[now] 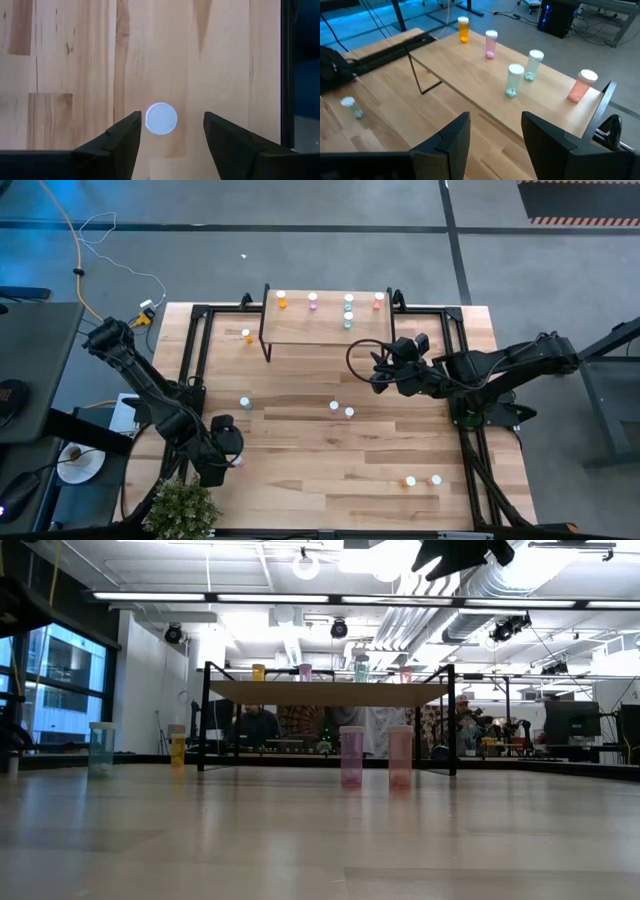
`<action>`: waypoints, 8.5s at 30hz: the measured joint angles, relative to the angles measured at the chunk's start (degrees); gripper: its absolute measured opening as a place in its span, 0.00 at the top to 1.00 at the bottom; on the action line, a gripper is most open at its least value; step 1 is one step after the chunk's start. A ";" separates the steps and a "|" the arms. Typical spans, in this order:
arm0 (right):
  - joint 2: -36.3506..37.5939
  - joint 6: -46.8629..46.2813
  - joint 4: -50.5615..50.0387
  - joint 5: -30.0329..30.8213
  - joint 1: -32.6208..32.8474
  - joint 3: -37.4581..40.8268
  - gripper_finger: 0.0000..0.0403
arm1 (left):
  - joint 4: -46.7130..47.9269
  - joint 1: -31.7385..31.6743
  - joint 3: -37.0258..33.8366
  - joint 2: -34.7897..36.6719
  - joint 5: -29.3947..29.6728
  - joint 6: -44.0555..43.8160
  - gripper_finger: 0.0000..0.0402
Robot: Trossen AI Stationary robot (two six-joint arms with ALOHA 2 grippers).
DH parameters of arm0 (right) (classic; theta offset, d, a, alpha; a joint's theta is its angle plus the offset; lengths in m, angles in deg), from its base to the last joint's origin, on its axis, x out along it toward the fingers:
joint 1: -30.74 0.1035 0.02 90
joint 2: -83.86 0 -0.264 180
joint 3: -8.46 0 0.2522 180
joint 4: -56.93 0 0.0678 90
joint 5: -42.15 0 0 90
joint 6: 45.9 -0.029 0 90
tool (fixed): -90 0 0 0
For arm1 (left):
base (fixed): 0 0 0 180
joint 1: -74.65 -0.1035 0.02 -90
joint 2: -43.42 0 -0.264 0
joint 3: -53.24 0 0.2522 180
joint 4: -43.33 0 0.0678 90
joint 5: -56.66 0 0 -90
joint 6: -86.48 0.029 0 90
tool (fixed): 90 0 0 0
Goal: Pick and place medicine bottles onto shelf by color
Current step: Put the bottom purple pill bottle on the shelf aligned with the other purple pill bottle
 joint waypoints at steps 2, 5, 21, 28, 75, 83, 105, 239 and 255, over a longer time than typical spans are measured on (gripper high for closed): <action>-0.02 -0.98 -0.17 0.07 0.00 0.52 0.58 | 0.11 -0.36 0.00 0.00 0.01 0.08 0.46; 0.00 -1.22 0.10 0.35 0.00 0.53 0.58 | 0.38 -0.58 0.00 -0.26 0.03 -0.32 0.44; 0.02 -0.82 0.23 1.64 0.00 0.53 0.58 | 0.11 -0.56 0.00 -8.20 -1.09 -0.94 0.44; 0.02 -0.81 0.24 1.64 0.00 0.53 0.58 | -0.80 -0.56 0.00 -9.33 0.28 -0.94 0.44; 0.05 -0.80 1.86 1.38 0.00 0.55 0.58 | -7.85 10.97 -5.40 -9.27 17.46 -17.83 0.46; 0.07 -0.77 1.95 1.38 0.00 0.55 0.58 | -7.85 11.31 -5.40 -9.27 17.85 -17.85 0.59; 0.07 3.63 1.97 0.70 0.00 -2.93 0.58 | -9.96 9.68 -5.40 -9.04 18.25 -15.88 0.71; 0.00 4.58 -1.07 -1.68 0.01 -4.08 0.58 | 5.40 -80.53 50.18 -33.20 -20.84 74.14 0.71; 0.00 4.58 -1.06 -1.68 0.02 -4.08 0.58 | 5.00 -80.53 50.14 -33.20 -20.82 74.14 0.66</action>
